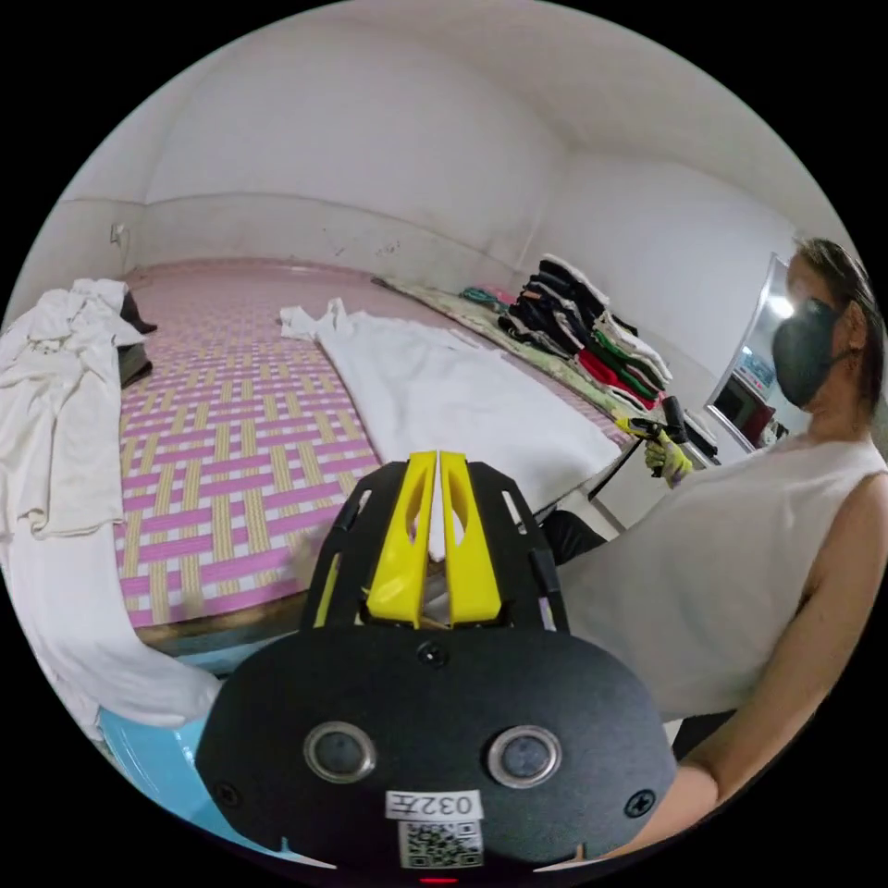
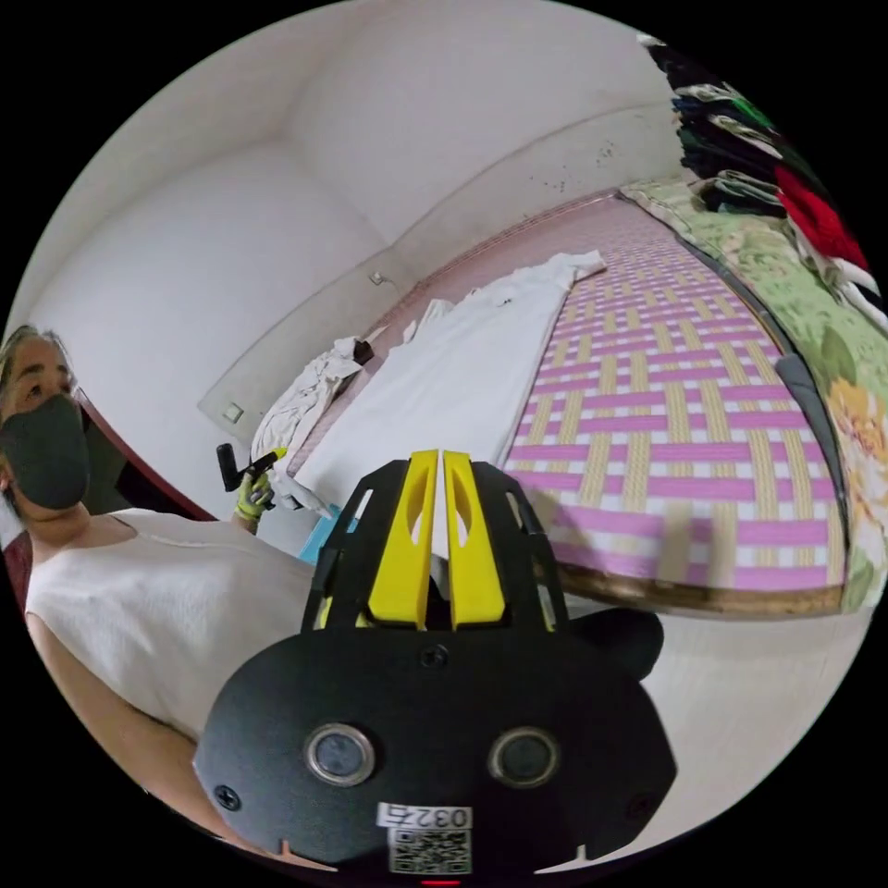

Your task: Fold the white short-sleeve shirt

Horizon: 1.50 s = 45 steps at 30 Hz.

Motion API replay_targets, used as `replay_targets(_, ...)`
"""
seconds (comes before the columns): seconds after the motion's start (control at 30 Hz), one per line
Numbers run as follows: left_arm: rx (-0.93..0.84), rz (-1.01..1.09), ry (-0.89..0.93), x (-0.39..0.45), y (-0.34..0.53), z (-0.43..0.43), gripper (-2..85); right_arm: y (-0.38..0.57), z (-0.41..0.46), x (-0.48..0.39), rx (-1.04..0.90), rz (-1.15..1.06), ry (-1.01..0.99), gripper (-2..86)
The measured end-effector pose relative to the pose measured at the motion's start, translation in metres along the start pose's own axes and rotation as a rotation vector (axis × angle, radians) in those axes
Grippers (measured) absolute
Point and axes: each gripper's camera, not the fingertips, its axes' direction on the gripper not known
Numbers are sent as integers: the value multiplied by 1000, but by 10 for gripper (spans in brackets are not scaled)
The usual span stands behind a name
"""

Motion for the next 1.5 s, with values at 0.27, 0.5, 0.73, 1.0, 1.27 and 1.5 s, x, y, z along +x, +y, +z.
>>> replay_targets(0.27,-139,-96,-134,11,-36,38,-9,-9,56,-33,-133,-83,258,-10)
replay_targets(0.5,-213,-70,-177,36,-55,23,-9,-6,57,-47,-182,-94,297,-10)
replay_targets(0.73,-268,7,-210,63,-104,-11,-9,-37,29,-45,-151,-78,244,-8)
replay_targets(1.0,-33,226,69,121,-276,18,-10,-190,30,30,73,45,177,45)
replay_targets(1.27,-149,60,353,165,-411,207,16,-293,94,172,65,472,25,111)
replay_targets(1.5,-242,74,285,189,-485,301,46,-308,100,209,134,519,-15,87)
